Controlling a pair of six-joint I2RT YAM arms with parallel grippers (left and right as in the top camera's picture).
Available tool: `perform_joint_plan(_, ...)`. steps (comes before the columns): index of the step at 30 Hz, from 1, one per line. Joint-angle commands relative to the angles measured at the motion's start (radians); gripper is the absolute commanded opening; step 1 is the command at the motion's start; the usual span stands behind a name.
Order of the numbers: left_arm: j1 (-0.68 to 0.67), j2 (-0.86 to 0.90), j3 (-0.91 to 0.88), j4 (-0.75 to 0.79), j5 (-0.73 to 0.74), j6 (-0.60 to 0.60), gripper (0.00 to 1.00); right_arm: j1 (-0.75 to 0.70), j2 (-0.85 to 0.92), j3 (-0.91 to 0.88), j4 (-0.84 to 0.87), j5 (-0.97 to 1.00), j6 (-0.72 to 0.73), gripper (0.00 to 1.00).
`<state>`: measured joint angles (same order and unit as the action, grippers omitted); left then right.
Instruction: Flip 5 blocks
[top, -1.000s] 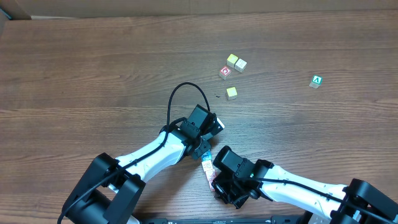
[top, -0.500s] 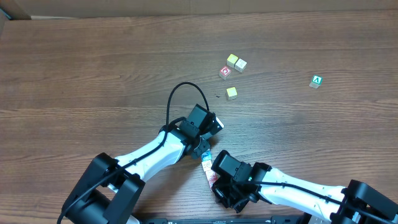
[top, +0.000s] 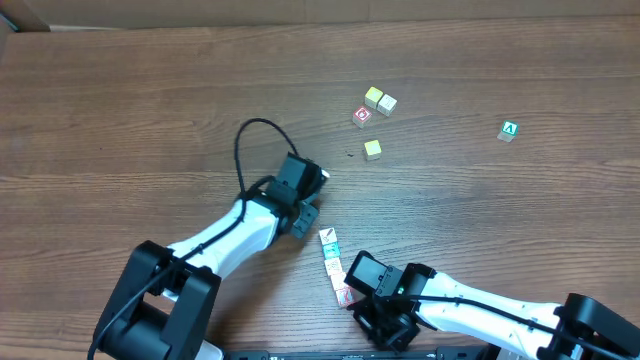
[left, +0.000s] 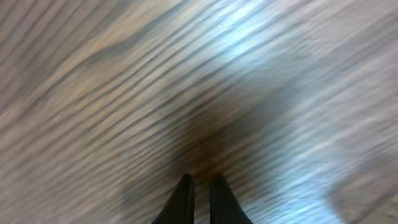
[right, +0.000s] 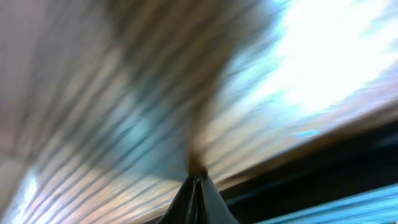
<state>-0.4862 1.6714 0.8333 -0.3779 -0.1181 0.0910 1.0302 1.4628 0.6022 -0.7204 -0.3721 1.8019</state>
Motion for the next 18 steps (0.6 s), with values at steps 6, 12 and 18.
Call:
perform_joint_plan(6,0.098,0.003,0.311,-0.325,-0.034,-0.343,0.04,-0.203,-0.129,0.000,-0.178,0.222,-0.153,0.04)
perform_joint_plan(12,0.106,-0.004,0.625,-0.623,-0.013,-0.363,0.04,-0.439,-0.218,0.104,-0.269,0.311,-0.549,0.05)
perform_joint_plan(18,0.102,-0.081,0.869,-0.794,-0.016,-0.431,0.04,-0.659,-0.228,0.335,-0.373,0.329,-0.861,0.25)
